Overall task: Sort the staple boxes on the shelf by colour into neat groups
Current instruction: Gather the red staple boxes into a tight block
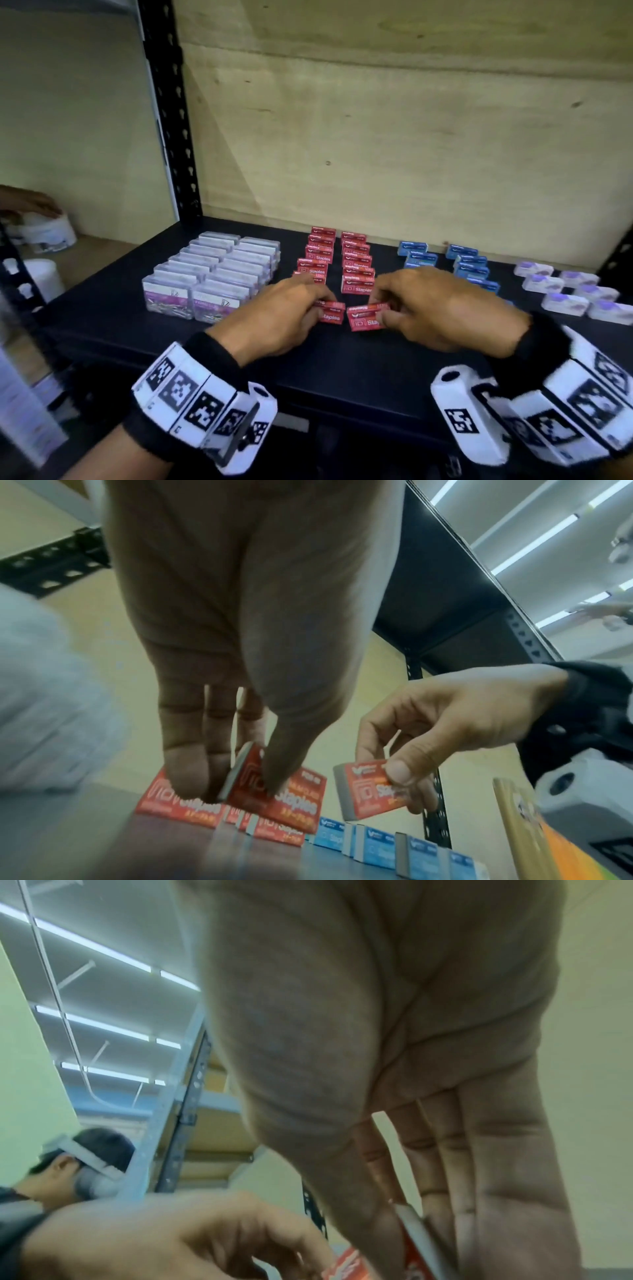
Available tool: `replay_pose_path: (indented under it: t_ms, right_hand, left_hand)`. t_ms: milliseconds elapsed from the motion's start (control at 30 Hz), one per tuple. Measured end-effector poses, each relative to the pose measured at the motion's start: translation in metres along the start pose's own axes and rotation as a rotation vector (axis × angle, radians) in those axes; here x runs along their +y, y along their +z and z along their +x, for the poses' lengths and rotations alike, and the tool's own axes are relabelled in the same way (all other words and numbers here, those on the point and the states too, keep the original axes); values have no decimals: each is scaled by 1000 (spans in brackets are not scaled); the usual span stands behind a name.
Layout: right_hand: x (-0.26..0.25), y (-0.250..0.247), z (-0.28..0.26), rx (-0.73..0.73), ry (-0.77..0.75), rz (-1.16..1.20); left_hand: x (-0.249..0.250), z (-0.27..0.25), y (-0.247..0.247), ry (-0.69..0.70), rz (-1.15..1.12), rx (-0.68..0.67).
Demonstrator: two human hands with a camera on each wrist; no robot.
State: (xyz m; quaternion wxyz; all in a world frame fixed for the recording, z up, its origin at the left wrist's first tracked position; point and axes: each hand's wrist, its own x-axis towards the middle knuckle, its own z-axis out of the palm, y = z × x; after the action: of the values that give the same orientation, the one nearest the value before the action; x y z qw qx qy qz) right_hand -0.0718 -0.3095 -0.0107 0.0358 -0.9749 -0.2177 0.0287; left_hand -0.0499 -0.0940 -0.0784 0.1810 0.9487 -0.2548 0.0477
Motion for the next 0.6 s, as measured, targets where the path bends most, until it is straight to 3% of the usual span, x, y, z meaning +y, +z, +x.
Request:
replay_pose_path:
  t_ms: [300,600]
  right_hand:
    - [-5,54,-25,183,144,369]
    - [8,93,-24,352,44,812]
  left_hand:
    - [-12,-36,24,49,-288,208]
    - [-17,-45,28,40,-399,199]
